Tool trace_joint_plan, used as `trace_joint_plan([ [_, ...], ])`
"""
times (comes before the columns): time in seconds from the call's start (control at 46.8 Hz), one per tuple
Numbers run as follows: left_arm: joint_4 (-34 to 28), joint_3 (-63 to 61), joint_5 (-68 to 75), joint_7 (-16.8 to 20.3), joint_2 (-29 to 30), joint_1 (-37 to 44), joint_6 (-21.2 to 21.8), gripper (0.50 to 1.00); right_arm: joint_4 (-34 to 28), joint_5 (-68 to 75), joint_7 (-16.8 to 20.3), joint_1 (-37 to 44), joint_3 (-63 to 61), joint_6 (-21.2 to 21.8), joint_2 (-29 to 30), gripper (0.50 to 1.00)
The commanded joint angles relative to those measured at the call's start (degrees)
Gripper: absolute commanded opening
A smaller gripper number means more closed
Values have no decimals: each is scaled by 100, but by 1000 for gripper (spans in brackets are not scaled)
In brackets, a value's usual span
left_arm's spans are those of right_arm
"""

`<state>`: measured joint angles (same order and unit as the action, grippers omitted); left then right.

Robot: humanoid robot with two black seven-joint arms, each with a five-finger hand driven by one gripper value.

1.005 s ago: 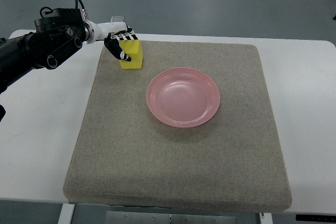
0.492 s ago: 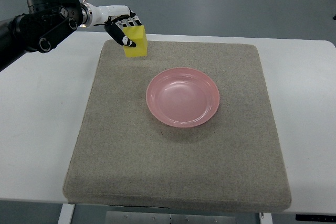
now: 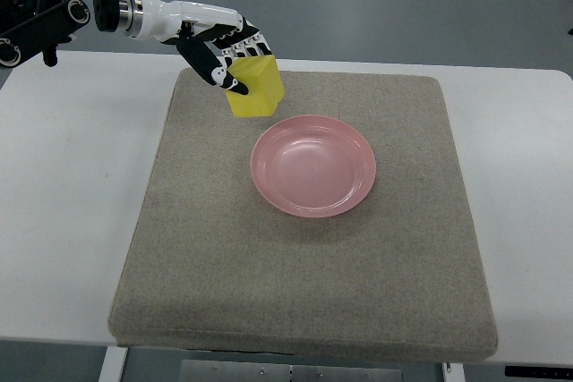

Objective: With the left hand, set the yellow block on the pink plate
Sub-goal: 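Lift the yellow cube with the left hand toward the pink plate, then lower the held cube onto the pink plate with the left hand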

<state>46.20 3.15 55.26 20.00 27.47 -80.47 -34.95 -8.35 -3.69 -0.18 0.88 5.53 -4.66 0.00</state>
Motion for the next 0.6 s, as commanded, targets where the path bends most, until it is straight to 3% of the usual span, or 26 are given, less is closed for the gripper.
trace_joint_plan([
  [0.0,301,-16,99,4,21,14,146,506,0,0,1,0,1,0,0,924],
  [0.128,802,-16,555,4,39,23,347,501,0,0,1,0,1,0,0,924],
  [0.299,1216,-42,1285,4,-31,93,1182,514,0,0,1,0,1,0,0,924],
  [0.428,1260,-68,1321,-5,-224,67,1271,527,0,0,1,0,1,0,0,924],
  [0.577,1216,-104,1689,-23,-550,111,1367,621,0,0,1,0,1,0,0,924],
])
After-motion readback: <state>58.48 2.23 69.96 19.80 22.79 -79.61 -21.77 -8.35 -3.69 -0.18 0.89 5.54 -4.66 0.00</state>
